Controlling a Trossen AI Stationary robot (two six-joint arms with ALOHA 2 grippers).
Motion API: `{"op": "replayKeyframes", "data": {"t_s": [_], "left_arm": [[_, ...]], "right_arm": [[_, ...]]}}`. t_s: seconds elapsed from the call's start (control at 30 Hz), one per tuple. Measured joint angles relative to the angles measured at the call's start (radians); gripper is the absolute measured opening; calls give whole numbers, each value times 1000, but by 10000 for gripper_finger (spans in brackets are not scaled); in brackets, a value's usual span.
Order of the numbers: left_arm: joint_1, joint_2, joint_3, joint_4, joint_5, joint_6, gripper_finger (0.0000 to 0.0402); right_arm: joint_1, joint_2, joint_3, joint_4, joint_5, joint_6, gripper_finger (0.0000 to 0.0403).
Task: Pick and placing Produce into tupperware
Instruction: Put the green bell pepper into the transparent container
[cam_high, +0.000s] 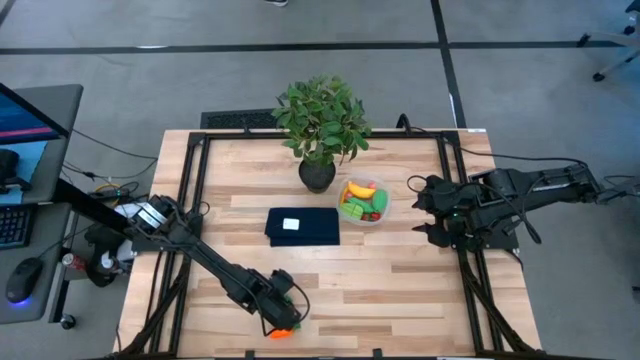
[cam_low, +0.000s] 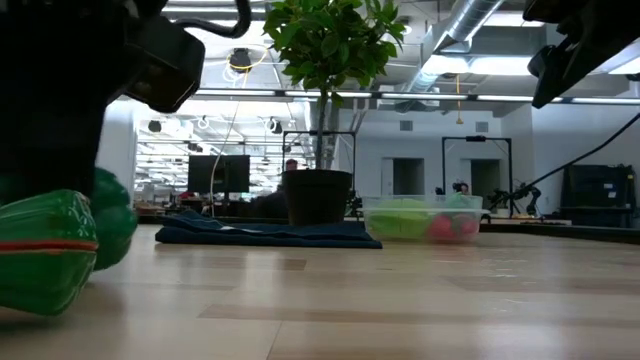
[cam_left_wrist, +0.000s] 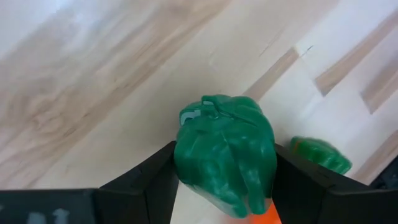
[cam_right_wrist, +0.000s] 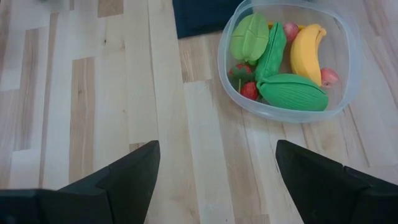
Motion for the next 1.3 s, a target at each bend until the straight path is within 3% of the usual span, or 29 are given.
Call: {"op": "replayKeyframes", "data": {"t_s": [0.3, 0.7, 1.03, 1.3], "left_arm": [[31, -69, 28, -62, -160, 30, 203], [174, -139, 98, -64, -369, 341, 203], [378, -139, 105, 191, -379, 705, 203], [520, -138, 105, 390, -319, 924, 203]], "right_arm": [[0, 0, 0, 0, 0, 0, 315], [0, 0, 0, 8, 0, 0, 315], [0, 0, 0, 16, 0, 0, 315], [0, 0, 0, 18, 0, 8, 315]]}}
